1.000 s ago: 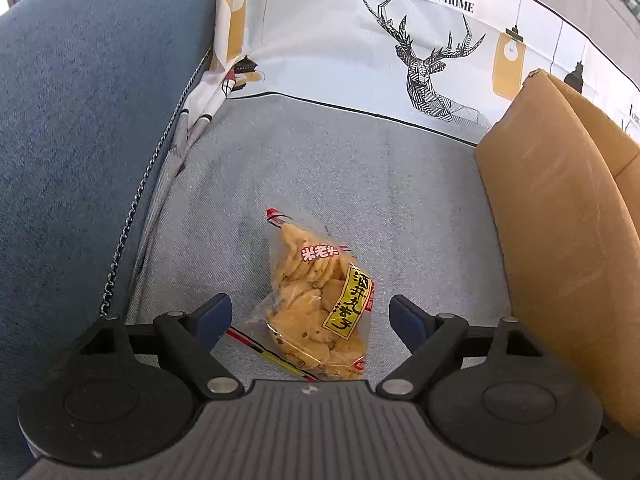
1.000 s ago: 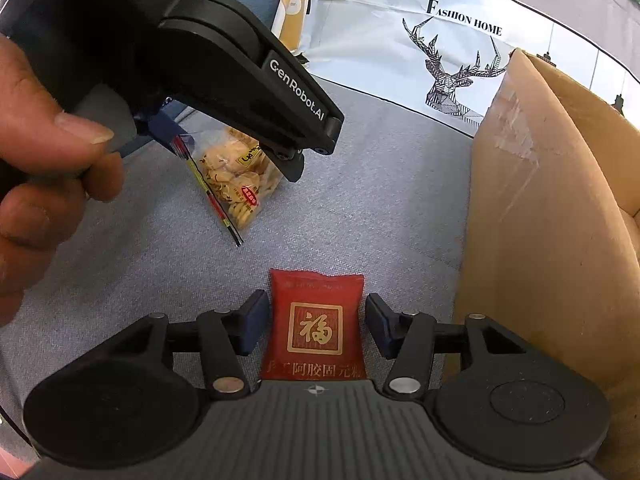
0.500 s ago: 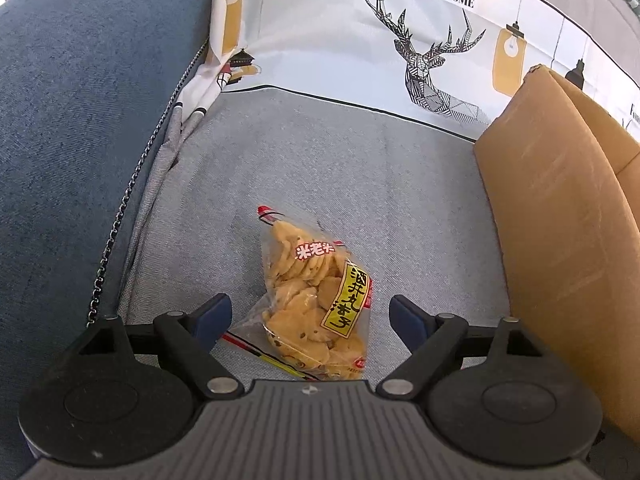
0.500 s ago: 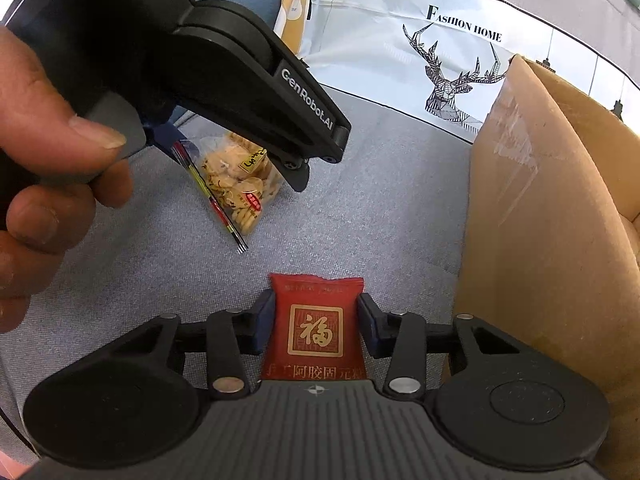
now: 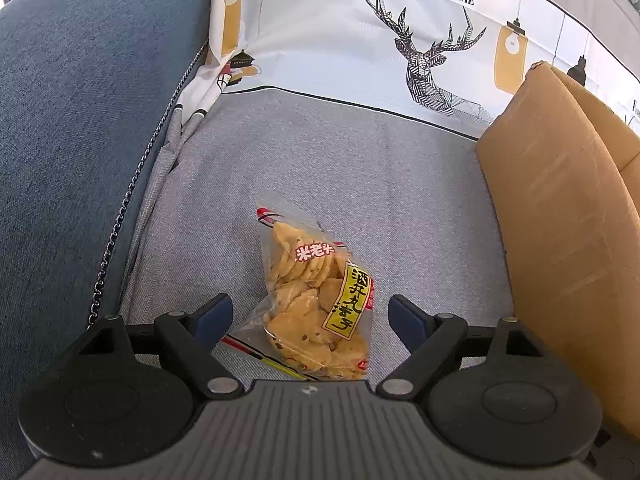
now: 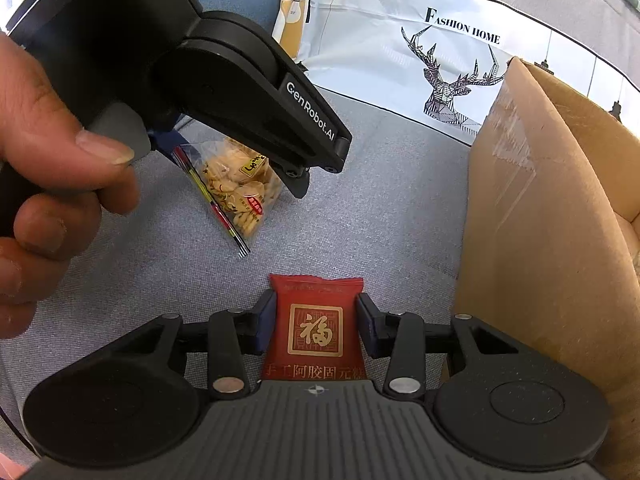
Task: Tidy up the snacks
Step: 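Hold the red packet in the right gripper while the left gripper grasps the yellow-labelled cracker bag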
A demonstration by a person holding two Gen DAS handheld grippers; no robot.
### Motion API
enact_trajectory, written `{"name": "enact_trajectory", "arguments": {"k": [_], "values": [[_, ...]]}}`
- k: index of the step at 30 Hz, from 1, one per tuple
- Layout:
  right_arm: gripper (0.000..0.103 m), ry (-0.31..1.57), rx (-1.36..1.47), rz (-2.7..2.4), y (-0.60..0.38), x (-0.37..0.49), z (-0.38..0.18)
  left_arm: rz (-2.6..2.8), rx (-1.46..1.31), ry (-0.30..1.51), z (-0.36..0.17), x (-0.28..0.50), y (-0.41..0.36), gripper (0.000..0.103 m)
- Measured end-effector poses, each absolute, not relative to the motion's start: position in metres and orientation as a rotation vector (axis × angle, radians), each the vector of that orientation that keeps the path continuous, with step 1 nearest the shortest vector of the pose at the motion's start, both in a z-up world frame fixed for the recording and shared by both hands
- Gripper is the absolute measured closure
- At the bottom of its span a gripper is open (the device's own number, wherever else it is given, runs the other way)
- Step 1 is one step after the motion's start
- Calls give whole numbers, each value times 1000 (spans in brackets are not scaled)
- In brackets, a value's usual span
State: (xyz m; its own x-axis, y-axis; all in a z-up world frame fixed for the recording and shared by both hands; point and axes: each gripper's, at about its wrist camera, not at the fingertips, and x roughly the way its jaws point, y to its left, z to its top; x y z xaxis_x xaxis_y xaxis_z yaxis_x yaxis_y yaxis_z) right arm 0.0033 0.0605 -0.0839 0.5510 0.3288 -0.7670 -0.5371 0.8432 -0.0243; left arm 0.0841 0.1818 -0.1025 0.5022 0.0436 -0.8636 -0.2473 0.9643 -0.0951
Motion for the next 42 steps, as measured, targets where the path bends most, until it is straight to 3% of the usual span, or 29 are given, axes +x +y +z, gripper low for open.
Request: {"name": "enact_trajectory", "arguments": {"k": [18, 22, 42], "values": [[59, 842, -270, 519, 61, 2, -83, 183, -206, 1016, -103, 86, 182, 33], [59, 842, -269, 519, 61, 2, -83, 179, -219, 1009, -102, 85, 181, 43], [60, 737, -245, 478, 52, -3, -48, 262, -288, 834, -51, 71, 191, 46]]}}
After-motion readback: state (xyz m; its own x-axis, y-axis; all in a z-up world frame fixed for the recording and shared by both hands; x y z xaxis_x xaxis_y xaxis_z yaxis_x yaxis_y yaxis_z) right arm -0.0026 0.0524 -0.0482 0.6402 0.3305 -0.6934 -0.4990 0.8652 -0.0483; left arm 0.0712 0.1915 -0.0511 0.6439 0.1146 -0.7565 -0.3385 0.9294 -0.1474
